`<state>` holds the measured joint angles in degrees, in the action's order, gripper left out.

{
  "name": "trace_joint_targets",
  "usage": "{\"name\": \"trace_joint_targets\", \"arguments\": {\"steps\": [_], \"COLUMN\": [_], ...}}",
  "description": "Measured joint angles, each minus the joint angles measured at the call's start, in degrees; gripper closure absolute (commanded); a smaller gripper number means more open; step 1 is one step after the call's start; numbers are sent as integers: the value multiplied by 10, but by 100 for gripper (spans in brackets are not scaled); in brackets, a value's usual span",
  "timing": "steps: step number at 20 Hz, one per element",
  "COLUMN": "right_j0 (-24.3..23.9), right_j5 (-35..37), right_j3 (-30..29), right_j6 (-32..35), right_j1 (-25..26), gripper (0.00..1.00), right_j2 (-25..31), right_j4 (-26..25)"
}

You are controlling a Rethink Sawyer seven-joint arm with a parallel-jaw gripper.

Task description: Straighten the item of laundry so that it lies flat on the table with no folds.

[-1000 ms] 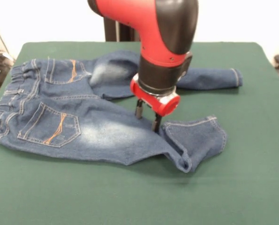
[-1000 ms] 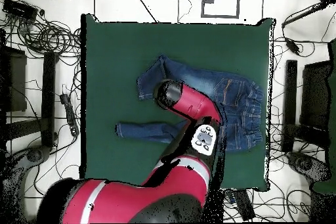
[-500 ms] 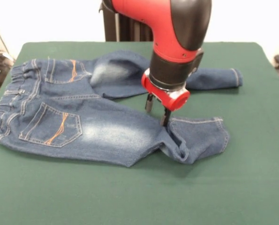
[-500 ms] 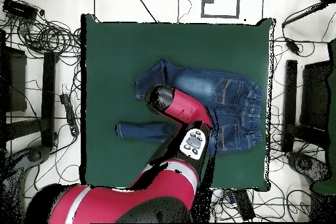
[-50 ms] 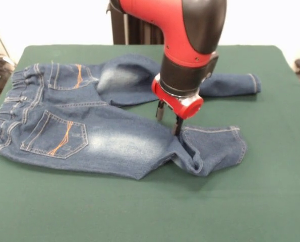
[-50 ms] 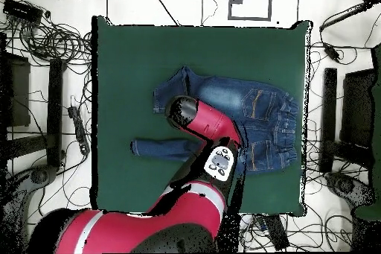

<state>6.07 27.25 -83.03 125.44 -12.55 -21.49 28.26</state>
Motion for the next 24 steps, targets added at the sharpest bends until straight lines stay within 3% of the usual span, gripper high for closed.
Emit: {"name": "trace_joint_targets", "arguments": {"steps": [24], "right_j0": [24], "right_j5": [8], "right_j3": [-18], "right_j6": [0], "right_j1": [-54], "gripper": [0], "right_j2": [-31], "right_j4": [-1]}}
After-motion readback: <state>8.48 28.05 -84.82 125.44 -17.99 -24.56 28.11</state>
